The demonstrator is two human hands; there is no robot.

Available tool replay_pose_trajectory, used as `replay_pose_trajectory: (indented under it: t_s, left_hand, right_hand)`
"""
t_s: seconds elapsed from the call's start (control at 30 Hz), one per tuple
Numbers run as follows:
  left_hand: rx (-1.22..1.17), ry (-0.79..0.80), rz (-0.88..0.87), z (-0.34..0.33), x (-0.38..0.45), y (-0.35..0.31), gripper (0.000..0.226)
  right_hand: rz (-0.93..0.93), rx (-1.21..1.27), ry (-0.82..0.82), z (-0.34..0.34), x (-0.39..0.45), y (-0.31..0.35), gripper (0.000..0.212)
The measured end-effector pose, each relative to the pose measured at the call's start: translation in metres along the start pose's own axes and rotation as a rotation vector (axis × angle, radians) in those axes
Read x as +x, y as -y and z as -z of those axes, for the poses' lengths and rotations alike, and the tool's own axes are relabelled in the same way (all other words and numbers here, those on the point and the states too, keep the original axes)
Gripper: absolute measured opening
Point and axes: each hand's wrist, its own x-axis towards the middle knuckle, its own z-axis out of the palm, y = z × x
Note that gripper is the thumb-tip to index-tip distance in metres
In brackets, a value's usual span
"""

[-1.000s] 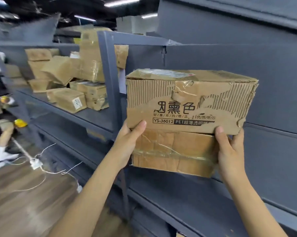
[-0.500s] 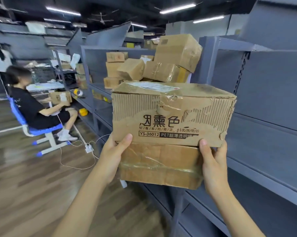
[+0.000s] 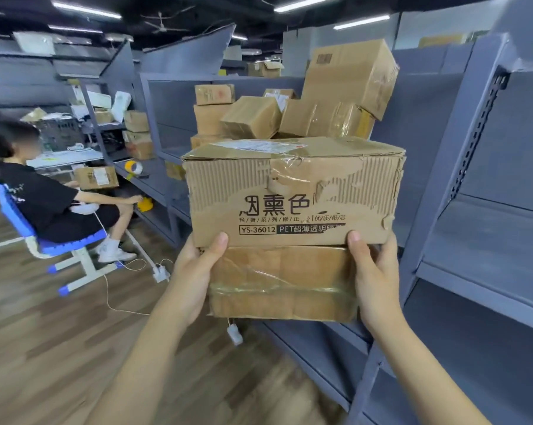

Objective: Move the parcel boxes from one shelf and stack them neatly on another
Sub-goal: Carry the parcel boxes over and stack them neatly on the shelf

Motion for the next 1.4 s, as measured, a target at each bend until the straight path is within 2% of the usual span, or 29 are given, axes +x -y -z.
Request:
replay_pose_trajectory:
  t_s: [0.1,0.17,0.3,0.47,0.8,0.87,0.93,1.07,1.13,1.2,1.27,1.33,1.4]
  left_hand:
    - [-0.008,0.064,-0.032,-0.023,0.043,0.000,0.059]
    - [-0.026,0.093,-0.054,-0.041,0.070,0.006,0.051]
    - [-0.065,0.125,-0.096,-0.066,0.117,0.016,0.048]
    - [-0.003,0.157,-0.242,-0.093,0.169,0.013,0.063]
    - [0.204,0.261,-0.172,-0.148,0.189,0.080,0.079]
    - [0.240,0.292,-0.231,-0.163,0.188,0.086,0.076]
    - [0.238,0.355,-0.239,-0.177,0.188,0.088,0.071]
    - [0.253,0.578,-0.238,-0.196,0.195,0.094,0.070]
    - [0.217,0.667,-0.185,-0.200,0.210,0.098,0.061]
    - [0.200,0.679,-0.188,-0.197,0.224,0.102,0.050]
    - [0.199,0.616,-0.227,-0.188,0.235,0.105,0.046]
    - [0.237,0.586,-0.213,-0.180,0.253,0.106,0.049]
    - [0.350,0.621,-0.206,-0.180,0.274,0.105,0.057]
  right_hand:
    - [0.027,-0.012,-0.144,-0.006,0.034,-0.001,0.040]
    - [0.058,-0.018,-0.236,-0.007,0.059,-0.005,0.041]
    - [0.156,-0.054,-0.342,-0.013,0.111,-0.010,0.055]
    - [0.200,-0.057,-0.430,-0.020,0.178,-0.012,0.024]
    - [0.063,-0.307,-0.620,-0.002,0.226,-0.060,0.077]
    - [0.037,-0.363,-0.606,-0.007,0.226,-0.059,0.084]
    - [0.074,-0.393,-0.585,-0.011,0.221,-0.057,0.083]
    - [0.192,-0.426,-0.493,-0.017,0.209,-0.047,0.053]
    - [0.187,-0.423,-0.480,-0.019,0.205,-0.043,0.046]
    - [0.177,-0.427,-0.482,-0.015,0.200,-0.045,0.045]
    - [0.140,-0.453,-0.470,-0.012,0.194,-0.051,0.049]
    - [0.114,-0.475,-0.441,-0.017,0.191,-0.059,0.060]
    - [0.151,-0.564,-0.445,-0.025,0.194,-0.068,0.068]
